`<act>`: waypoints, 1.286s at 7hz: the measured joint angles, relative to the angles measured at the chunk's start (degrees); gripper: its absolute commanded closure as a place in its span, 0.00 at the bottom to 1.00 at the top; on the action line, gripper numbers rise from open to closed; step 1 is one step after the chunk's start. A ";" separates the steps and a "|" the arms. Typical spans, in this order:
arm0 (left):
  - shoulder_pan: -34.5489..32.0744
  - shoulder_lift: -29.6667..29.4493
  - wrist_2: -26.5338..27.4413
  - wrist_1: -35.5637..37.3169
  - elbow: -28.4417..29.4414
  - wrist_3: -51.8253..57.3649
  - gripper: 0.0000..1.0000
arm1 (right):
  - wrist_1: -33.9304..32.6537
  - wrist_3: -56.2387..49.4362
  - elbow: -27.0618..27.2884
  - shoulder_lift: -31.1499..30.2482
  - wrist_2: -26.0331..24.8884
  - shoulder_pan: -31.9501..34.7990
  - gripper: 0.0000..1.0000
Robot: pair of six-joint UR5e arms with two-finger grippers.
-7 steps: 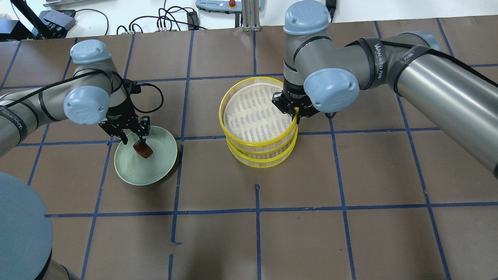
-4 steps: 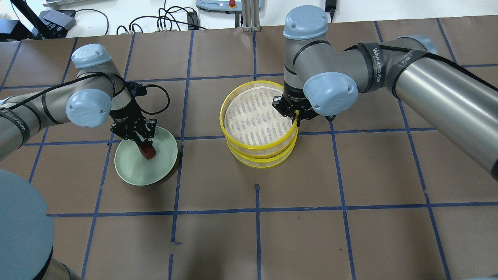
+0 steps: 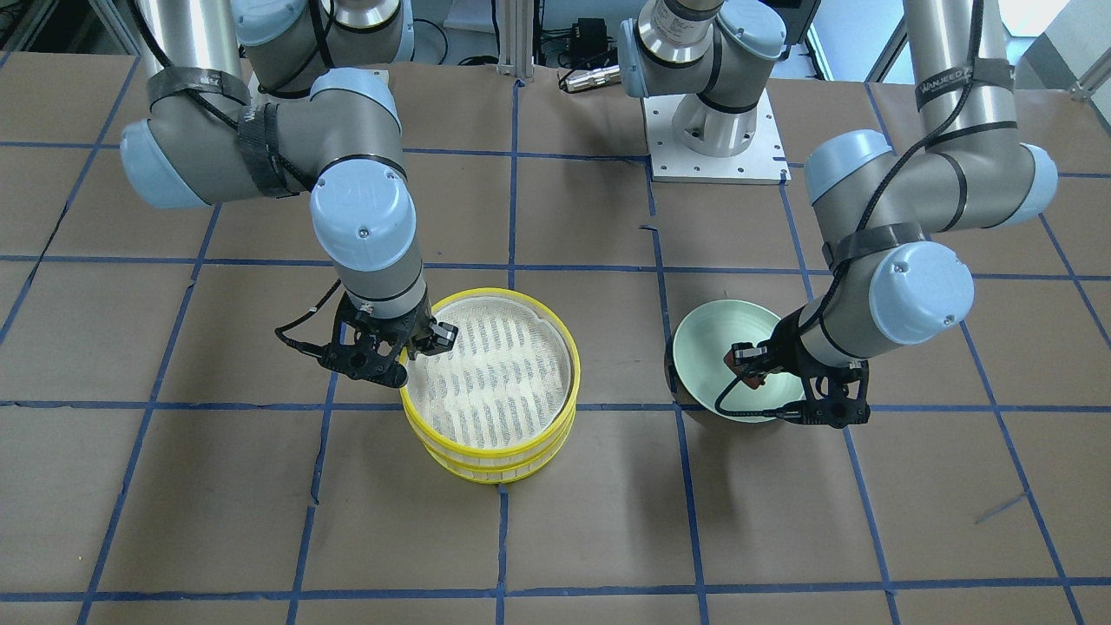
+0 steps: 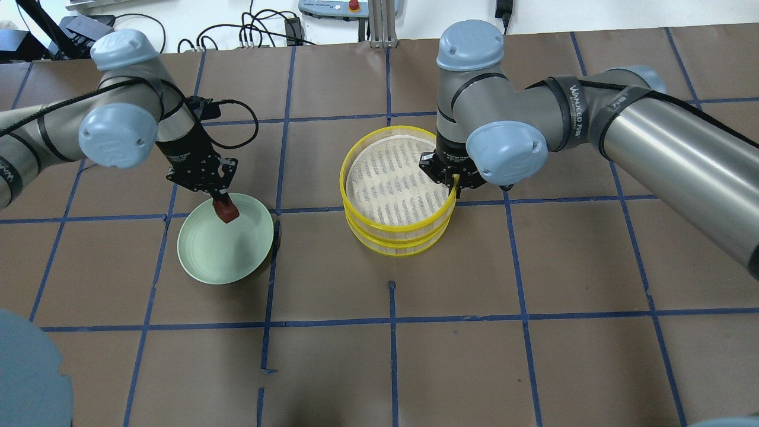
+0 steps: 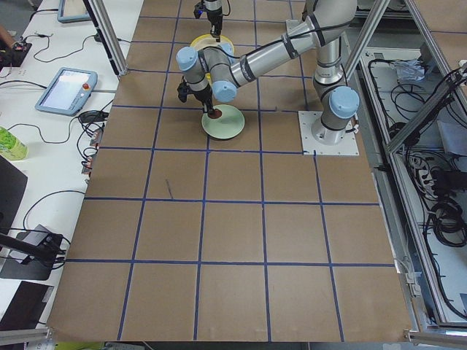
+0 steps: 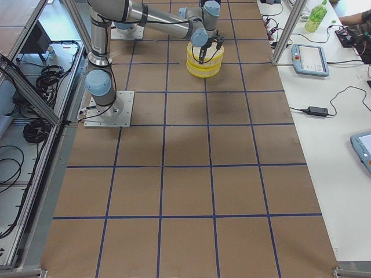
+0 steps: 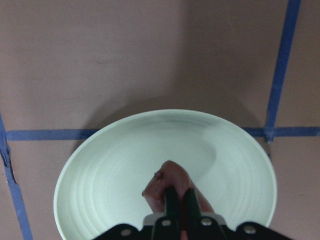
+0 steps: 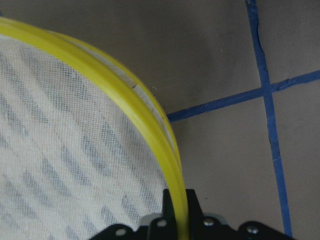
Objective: Stack buns with steamer
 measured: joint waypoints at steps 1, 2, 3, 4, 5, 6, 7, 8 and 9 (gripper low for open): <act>-2.98 0.83 -4.31 -2.10 2.85 -6.34 0.86 | -0.11 0.05 0.19 -0.01 0.04 0.00 0.46; -6.18 1.08 -10.59 -1.99 5.06 -14.36 0.86 | -0.15 0.12 0.25 -0.02 0.06 0.00 0.37; -8.71 0.90 -17.03 -0.16 6.08 -22.33 0.82 | -0.16 0.11 0.15 -0.04 0.05 -0.06 0.35; -11.19 0.39 -23.38 2.48 6.11 -29.35 0.39 | -0.16 -1.07 -0.58 -0.30 -0.05 -0.84 0.32; -13.34 -0.45 -27.79 5.16 5.66 -34.64 0.00 | 0.68 -4.08 -1.93 -1.31 -0.09 -3.50 0.32; -14.58 -1.25 -29.49 7.07 5.24 -37.73 0.00 | 3.36 -8.87 -3.38 -3.76 0.04 -7.67 0.30; -15.11 -1.58 -29.91 7.91 5.04 -38.98 0.00 | 7.14 -14.77 -4.58 -7.33 0.05 -11.28 0.29; -15.31 -1.61 -29.32 8.24 5.06 -39.25 0.00 | 11.82 -19.30 -6.12 -11.01 -0.05 -13.70 0.29; -15.35 -1.26 -26.37 8.50 5.52 -38.82 0.00 | 17.11 -21.27 -8.43 -13.92 -0.18 -14.66 0.28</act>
